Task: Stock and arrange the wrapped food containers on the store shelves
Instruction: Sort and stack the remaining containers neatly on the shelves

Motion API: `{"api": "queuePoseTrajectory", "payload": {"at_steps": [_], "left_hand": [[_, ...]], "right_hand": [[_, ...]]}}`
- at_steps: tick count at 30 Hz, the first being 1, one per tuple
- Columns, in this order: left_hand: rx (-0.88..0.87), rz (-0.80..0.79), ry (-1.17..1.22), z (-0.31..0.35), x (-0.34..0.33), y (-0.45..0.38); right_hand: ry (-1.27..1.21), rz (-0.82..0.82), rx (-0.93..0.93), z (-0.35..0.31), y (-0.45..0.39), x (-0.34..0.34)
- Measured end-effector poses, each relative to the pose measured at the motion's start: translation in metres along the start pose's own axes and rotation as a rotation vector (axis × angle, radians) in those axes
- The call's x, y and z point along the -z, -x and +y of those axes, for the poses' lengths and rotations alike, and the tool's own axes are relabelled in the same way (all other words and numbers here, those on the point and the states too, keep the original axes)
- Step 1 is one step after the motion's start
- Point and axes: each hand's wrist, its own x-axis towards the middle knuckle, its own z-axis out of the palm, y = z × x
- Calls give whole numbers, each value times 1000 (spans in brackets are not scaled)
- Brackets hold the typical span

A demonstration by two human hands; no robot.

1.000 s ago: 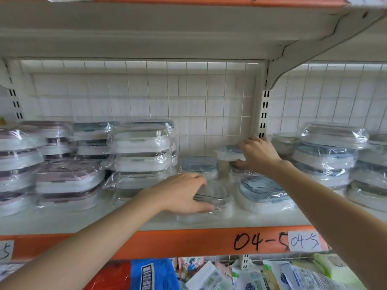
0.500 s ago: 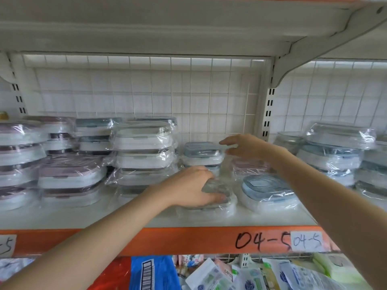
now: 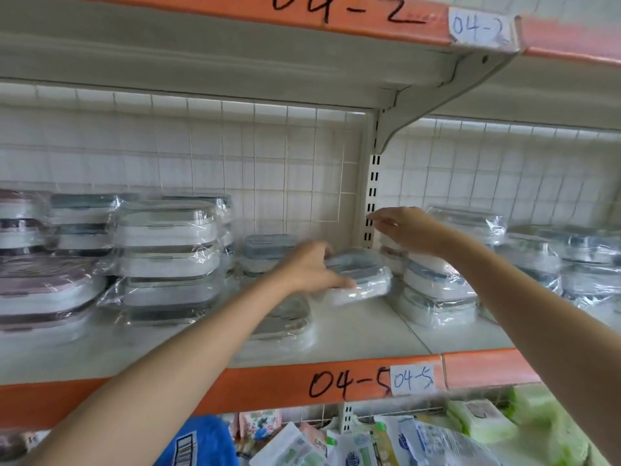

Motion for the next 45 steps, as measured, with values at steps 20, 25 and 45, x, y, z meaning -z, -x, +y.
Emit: {"api": "queuePoseTrajectory", "payload": {"at_steps": [20, 25, 45], "left_hand": [[121, 286, -618, -77, 43, -37], [31, 259, -498, -75, 45, -11], [-146, 464, -286, -118, 147, 155]], "right_hand": [[355, -303, -14, -4, -34, -111], [269, -329, -15, -13, -23, -107], [2, 341, 164, -190, 14, -3]]}}
